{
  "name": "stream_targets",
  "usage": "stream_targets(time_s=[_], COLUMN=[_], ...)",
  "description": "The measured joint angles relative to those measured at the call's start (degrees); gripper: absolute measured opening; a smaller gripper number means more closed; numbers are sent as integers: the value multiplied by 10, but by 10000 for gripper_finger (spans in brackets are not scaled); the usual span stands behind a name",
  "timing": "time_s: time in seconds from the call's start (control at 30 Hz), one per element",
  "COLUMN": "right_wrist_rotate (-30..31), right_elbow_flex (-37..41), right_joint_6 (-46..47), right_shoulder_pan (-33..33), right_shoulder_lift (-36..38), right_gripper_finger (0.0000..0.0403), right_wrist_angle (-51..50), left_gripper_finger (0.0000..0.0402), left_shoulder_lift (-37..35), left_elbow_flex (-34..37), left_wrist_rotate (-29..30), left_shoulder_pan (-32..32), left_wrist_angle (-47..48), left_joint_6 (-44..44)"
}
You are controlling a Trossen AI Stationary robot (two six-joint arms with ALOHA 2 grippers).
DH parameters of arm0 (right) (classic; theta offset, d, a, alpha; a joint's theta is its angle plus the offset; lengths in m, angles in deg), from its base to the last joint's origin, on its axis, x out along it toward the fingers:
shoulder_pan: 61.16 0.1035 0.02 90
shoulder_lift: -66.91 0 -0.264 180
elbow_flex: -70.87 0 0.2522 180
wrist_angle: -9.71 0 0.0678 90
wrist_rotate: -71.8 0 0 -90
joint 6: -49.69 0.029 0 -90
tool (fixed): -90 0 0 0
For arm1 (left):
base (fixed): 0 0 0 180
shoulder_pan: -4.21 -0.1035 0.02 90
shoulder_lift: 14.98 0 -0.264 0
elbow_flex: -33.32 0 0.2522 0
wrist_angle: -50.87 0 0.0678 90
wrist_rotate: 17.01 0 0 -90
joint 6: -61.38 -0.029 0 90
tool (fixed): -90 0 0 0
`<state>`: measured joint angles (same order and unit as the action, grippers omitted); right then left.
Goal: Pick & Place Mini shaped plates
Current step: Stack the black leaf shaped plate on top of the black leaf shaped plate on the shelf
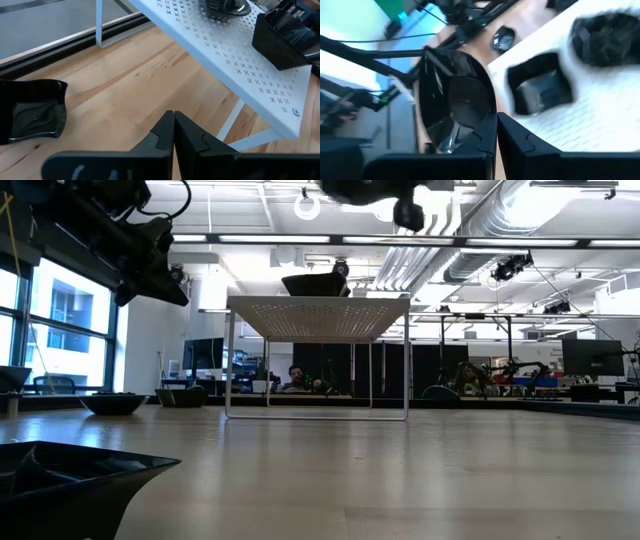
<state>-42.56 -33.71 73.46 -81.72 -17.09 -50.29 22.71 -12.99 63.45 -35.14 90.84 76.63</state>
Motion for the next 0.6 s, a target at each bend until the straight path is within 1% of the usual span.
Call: stream_targets(time_s=[0.13, 0.3, 0.47, 0.6], right_wrist_rotate=[-25, -26, -11, -9], right_elbow_flex=[-125, -227, -280, -287], right_joint_6=[-113, -205, -243, -277], right_shoulder_pan=[-66, -122, -148, -152], right_shoulder_lift=[-112, -241, -313, -331], right_gripper_finger=[7, 7, 9, 8], right_wrist_angle=[-78, -123, -130, -127], left_gripper_finger=[1, 1, 1, 1], left_shoulder_lift=[0, 0, 0, 0], left_elbow_flex=[0, 0, 0, 0], left_wrist_rotate=[1, 10, 12, 12], left_shoulder_pan=[0, 0, 0, 0], left_wrist_angle=[0, 0, 0, 0], left_joint_6=[0, 0, 0, 0])
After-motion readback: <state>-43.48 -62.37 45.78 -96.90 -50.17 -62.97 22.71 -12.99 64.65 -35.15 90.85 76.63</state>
